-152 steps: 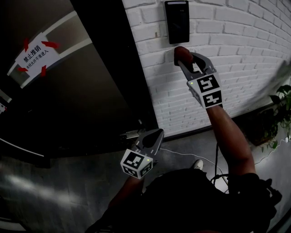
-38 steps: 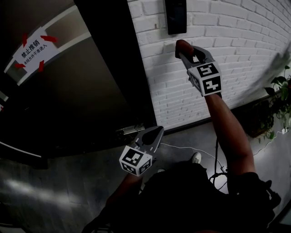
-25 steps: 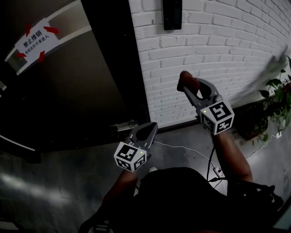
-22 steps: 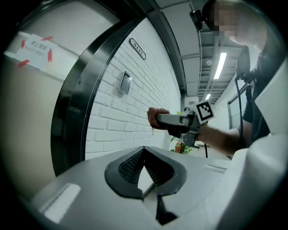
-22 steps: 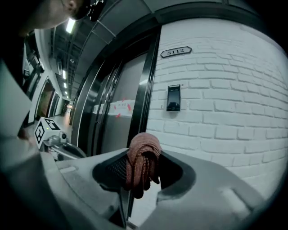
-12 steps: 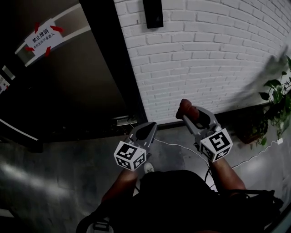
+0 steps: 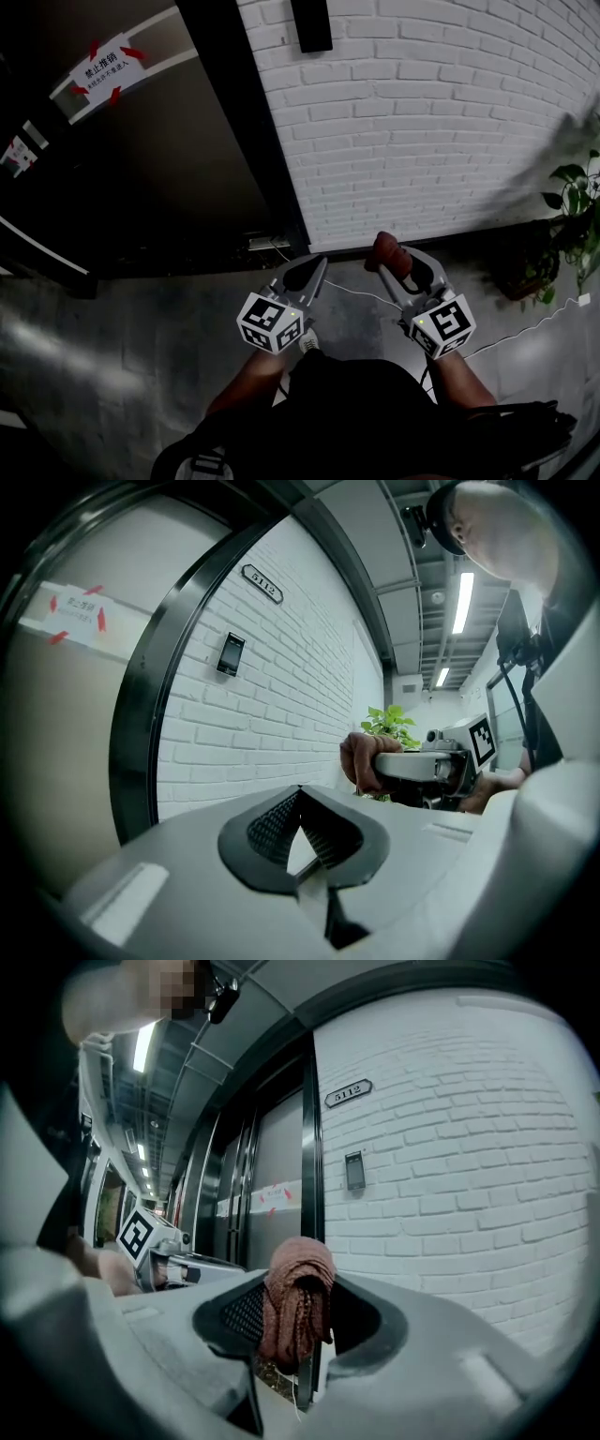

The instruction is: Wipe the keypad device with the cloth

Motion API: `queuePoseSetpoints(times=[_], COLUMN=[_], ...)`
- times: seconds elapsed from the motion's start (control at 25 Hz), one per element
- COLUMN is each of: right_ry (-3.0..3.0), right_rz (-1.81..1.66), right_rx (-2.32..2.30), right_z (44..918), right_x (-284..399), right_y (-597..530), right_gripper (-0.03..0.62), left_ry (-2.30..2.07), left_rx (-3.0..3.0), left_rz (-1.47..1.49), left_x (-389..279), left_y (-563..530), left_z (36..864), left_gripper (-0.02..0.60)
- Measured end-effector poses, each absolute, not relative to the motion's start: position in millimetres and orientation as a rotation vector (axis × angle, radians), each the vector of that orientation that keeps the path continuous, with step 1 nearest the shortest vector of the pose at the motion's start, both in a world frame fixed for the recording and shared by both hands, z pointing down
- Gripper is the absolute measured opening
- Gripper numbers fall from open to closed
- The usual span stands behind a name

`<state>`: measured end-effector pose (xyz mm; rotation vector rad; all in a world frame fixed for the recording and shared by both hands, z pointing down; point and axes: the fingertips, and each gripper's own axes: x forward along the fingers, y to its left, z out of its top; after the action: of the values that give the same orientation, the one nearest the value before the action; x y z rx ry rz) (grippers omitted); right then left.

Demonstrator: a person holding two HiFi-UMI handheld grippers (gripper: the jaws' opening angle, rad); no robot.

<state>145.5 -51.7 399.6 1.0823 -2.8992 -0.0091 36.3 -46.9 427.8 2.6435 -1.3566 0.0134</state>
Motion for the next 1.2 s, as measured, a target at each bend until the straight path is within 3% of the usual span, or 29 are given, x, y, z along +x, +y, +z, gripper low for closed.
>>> queuePoseSetpoints(times=[1.2], right_ry=[-2.883], right_rz=[-0.035], right_rx=[1.011], right_z=[413], right_x=[138], right_y=[-23], right_gripper=[0.143], left_ry=[-1.408], left_rx=[2.667], left_rz=[0.028], left_x=[43], left_y=[-23], left_z=[421], left_gripper=[0.015])
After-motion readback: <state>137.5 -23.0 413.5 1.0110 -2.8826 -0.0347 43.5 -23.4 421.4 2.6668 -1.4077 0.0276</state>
